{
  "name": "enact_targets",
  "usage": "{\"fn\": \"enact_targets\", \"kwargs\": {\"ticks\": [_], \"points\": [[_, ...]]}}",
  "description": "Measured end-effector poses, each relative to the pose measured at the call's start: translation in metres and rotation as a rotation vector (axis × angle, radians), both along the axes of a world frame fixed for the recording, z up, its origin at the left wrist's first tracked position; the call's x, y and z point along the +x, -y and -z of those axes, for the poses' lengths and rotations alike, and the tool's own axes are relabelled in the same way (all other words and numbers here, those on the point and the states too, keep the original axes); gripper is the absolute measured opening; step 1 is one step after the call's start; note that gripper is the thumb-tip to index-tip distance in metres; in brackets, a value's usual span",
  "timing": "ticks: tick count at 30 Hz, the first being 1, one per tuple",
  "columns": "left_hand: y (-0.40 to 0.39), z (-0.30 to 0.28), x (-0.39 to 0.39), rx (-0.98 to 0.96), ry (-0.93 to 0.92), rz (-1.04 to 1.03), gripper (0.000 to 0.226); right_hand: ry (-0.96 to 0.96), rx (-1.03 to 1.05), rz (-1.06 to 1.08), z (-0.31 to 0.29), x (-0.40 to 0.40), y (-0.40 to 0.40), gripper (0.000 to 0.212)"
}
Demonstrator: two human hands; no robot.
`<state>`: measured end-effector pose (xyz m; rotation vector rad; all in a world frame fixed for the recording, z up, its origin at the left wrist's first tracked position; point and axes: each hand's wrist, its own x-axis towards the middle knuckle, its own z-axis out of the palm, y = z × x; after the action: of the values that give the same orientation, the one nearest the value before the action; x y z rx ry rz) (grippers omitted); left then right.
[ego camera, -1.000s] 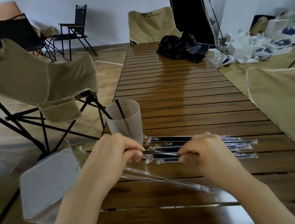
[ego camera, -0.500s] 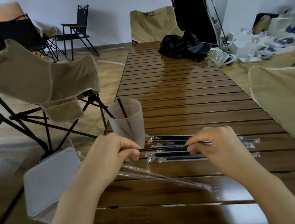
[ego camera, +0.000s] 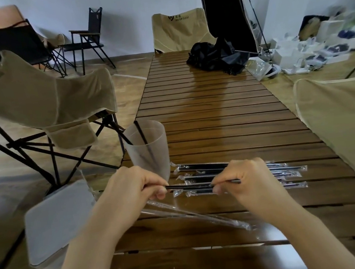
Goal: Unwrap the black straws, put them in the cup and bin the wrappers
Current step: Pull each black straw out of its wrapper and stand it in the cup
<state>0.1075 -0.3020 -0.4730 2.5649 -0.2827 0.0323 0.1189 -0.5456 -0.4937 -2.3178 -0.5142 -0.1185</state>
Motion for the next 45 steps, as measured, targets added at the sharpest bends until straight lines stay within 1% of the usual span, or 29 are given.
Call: {"fn": "enact_targets", "kwargs": {"ticks": [2, 6, 10, 13, 17, 20, 27, 29, 32, 41, 45], "points": [[0.000, -0.001, 0.000, -0.003, 0.006, -0.004, 0.012, 0.008, 0.013, 0.004, 0.001, 0.000, -0.002, 0.027], [-0.002, -0.005, 0.001, -0.006, -0.015, -0.003, 0.013, -0.045, 0.024, 0.006, -0.003, 0.000, -0.007, 0.010], [-0.014, -0.009, 0.000, -0.026, -0.057, -0.044, 0.014, -0.073, -0.026, 0.006, -0.008, 0.002, -0.004, 0.019], [-0.014, -0.010, -0.003, -0.016, -0.058, -0.044, 0.014, -0.022, -0.040, 0.028, -0.007, 0.003, -0.002, 0.012], [-0.011, -0.009, -0.002, -0.025, -0.049, -0.037, 0.013, -0.012, -0.016, 0.031, -0.004, 0.001, -0.006, 0.011], [-0.008, -0.010, -0.002, -0.023, -0.037, -0.027, 0.012, 0.007, -0.051, 0.007, -0.001, 0.001, -0.010, 0.010], [-0.005, -0.008, -0.002, -0.026, -0.060, -0.004, 0.013, -0.034, -0.052, -0.011, 0.002, 0.003, -0.012, 0.008], [-0.008, -0.009, -0.002, -0.021, -0.067, -0.012, 0.013, -0.075, -0.013, -0.021, -0.003, 0.001, -0.012, 0.012], [-0.015, -0.009, -0.002, 0.001, -0.074, -0.032, 0.013, -0.129, 0.016, -0.016, -0.005, 0.001, -0.007, 0.031], [-0.017, -0.006, 0.001, 0.003, -0.108, -0.055, 0.013, -0.043, -0.057, -0.015, 0.001, 0.006, 0.003, 0.016], [-0.017, -0.006, 0.000, 0.017, -0.101, -0.062, 0.011, 0.003, -0.077, -0.002, 0.002, 0.008, 0.012, 0.017]]}}
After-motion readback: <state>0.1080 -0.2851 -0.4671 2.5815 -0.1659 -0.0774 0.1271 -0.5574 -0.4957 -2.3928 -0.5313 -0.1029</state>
